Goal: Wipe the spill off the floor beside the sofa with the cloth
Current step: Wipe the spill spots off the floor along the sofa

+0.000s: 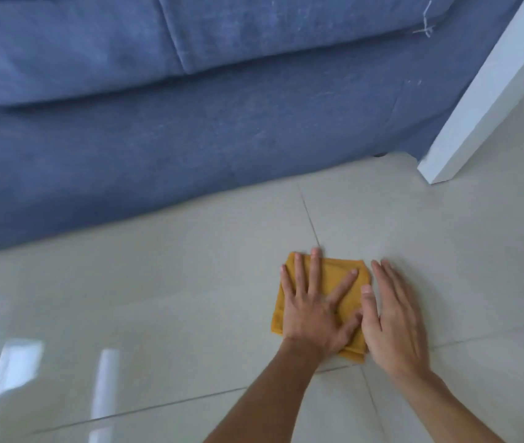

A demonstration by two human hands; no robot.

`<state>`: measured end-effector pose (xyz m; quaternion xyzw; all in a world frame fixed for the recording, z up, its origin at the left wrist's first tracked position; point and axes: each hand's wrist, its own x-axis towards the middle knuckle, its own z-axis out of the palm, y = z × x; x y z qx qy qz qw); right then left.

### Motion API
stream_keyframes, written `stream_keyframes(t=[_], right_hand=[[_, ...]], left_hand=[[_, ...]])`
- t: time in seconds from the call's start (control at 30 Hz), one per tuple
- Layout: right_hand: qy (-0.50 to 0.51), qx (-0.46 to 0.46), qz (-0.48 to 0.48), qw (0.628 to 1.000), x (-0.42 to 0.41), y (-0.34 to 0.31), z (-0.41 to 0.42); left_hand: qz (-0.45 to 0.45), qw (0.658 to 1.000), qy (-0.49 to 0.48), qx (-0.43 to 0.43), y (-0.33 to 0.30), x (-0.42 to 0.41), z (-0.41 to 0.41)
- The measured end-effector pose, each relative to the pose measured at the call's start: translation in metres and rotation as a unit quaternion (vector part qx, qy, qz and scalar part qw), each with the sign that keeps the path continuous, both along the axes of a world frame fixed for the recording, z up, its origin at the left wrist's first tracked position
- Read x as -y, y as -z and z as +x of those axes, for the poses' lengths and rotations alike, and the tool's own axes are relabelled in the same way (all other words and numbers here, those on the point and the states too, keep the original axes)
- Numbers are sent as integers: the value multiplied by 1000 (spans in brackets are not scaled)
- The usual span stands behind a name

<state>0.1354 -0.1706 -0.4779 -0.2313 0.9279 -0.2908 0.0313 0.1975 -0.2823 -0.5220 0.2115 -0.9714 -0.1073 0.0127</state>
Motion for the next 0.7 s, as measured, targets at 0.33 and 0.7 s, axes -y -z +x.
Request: stream_keyframes(t=[0.33,0.7], right_hand=[[-205,-12,28,978,110,16,145],[-249,-93,121,956,163,39,195]], left_hand=[[-11,987,-161,27,-3,98,192],[-32,957,-279,78,-3,217,328]])
